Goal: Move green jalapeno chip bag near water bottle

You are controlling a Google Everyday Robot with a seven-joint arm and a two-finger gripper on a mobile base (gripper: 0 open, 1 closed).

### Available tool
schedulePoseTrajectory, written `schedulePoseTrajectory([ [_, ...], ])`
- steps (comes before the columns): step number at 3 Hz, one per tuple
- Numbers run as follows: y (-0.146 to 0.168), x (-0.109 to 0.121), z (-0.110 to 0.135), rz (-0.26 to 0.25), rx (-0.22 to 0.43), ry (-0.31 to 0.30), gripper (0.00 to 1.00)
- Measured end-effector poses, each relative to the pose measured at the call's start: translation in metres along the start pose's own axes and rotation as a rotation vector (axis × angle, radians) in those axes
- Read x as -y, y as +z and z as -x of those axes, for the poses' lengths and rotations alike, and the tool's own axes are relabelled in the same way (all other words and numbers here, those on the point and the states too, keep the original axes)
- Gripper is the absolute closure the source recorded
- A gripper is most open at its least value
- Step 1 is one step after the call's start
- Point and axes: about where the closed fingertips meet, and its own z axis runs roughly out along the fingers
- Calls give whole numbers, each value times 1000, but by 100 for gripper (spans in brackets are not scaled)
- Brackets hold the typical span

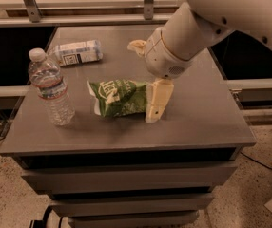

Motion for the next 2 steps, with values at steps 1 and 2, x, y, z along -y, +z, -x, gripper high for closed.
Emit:
schedulePoseTrajectory([
  [1, -28, 3, -14, -28, -8, 40, 0],
  [2, -30, 3, -15, -31, -8, 41, 0],
])
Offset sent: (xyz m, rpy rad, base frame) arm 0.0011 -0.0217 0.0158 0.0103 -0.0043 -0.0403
